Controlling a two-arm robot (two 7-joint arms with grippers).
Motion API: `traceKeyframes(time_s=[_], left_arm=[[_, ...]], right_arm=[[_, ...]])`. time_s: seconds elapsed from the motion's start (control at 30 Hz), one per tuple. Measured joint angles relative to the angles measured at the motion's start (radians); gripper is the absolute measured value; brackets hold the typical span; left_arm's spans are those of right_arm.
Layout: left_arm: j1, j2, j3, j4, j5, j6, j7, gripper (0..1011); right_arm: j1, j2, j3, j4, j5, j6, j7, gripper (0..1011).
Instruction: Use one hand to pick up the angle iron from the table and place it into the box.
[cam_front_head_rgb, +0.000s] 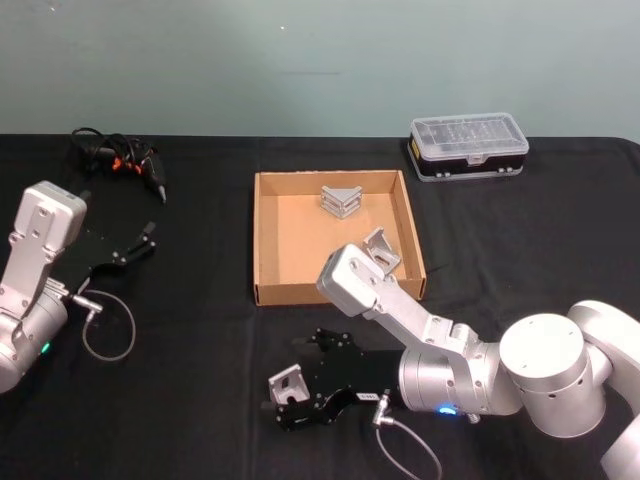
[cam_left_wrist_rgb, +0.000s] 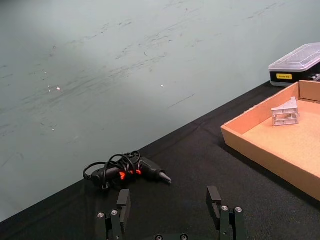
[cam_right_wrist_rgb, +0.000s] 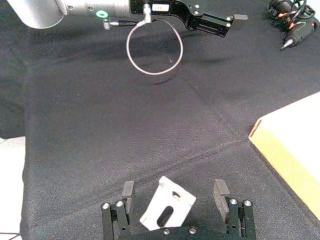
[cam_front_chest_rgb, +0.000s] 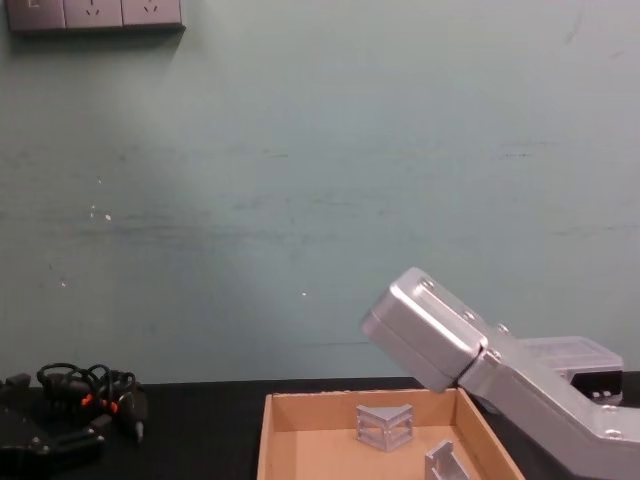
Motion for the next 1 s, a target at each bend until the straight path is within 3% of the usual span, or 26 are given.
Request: traceKeyframes(time_s=[0.2, 0.47, 1.0], left_arm=[[0.0, 0.0, 0.0, 0.0, 0.0, 0.0, 0.0, 1000], [0.0, 0.0, 0.0, 0.0, 0.0, 0.0, 0.0, 1000], [0.0, 0.0, 0.0, 0.0, 0.0, 0.0, 0.0, 1000]], right_arm=[[0.0, -0.003, 0.0, 0.006, 0.002, 0.0, 0.002, 997], [0.001, -0.004, -0.002, 0.011, 0.003, -0.005, 0.006, 837], [0.005, -0.007, -0.003, 0.013, 0.004, -0.009, 0.006, 317]])
